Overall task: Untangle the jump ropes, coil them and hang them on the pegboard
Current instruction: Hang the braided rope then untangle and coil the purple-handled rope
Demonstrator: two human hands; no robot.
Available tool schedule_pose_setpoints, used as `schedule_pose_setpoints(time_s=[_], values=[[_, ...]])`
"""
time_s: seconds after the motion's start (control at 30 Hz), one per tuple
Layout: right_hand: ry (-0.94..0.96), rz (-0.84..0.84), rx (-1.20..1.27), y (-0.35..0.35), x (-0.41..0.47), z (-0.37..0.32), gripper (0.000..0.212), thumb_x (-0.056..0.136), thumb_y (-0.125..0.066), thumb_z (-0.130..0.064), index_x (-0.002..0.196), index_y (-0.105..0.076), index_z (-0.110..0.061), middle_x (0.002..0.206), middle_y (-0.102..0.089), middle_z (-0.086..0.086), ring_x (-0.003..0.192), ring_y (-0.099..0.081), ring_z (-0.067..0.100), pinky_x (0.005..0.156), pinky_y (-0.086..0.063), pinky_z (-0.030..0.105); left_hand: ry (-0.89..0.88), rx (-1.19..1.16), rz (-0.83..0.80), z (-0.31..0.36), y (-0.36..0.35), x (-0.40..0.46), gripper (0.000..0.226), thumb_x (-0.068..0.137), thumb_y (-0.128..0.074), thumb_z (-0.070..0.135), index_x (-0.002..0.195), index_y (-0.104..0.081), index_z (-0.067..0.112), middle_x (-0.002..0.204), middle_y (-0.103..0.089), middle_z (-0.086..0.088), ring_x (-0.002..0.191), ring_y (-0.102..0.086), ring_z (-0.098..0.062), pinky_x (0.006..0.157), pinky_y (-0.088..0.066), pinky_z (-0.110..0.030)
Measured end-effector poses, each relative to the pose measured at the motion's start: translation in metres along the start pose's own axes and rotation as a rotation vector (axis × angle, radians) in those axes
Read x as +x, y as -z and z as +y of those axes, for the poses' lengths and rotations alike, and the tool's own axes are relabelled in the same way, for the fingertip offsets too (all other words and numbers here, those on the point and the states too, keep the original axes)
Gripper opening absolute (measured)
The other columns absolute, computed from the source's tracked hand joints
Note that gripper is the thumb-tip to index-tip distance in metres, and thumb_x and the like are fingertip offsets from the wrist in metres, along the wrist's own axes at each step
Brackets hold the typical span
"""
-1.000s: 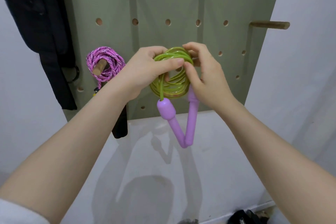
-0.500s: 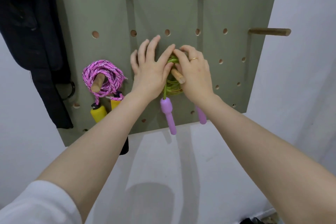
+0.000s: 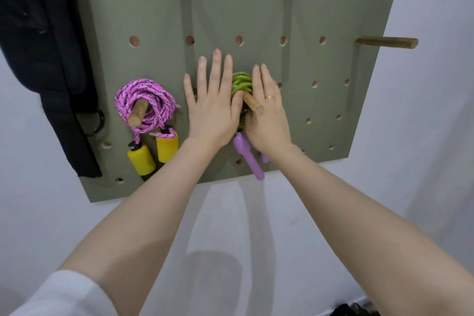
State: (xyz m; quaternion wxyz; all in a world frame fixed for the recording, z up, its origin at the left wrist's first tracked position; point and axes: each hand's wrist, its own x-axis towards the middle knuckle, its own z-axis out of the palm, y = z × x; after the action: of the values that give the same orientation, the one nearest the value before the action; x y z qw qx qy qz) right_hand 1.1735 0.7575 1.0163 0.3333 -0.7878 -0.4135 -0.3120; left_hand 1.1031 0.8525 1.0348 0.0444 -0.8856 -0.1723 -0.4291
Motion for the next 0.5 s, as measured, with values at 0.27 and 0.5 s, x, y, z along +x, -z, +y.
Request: schedule_pose_setpoints(time_s=[0.27, 0.5], values=[[-0.006, -0.048, 0.120, 0.058, -0.062, 0.009, 0.075, 0.089, -0.054, -0.025, 0.149, -0.011, -0.010, 0.158, -0.004, 0.007, 0.142, -0.021, 0.025, 0.110, -0.023, 0.035, 0.036, -0.274, 0.036, 0.019, 0.038, -0.048, 0.079, 0.086, -0.028, 0.052, 0.149, -0.012, 0.008, 0.157, -0.012, -0.011, 0.144, -0.012, -0.025, 0.115, -0.012, -0.042], [0.052, -0.161, 0.128, 0.094, -0.083, 0.009, 0.075, 0.092, -0.051, -0.037, 0.150, -0.010, -0.014, 0.159, -0.003, 0.007, 0.140, -0.025, 0.026, 0.110, -0.029, 0.041, 0.138, -0.221, -0.043, 0.057, 0.051, -0.070, 0.078, 0.090, -0.051, 0.039, 0.149, -0.010, 0.009, 0.158, -0.004, -0.013, 0.145, -0.007, -0.029, 0.116, -0.011, -0.043]])
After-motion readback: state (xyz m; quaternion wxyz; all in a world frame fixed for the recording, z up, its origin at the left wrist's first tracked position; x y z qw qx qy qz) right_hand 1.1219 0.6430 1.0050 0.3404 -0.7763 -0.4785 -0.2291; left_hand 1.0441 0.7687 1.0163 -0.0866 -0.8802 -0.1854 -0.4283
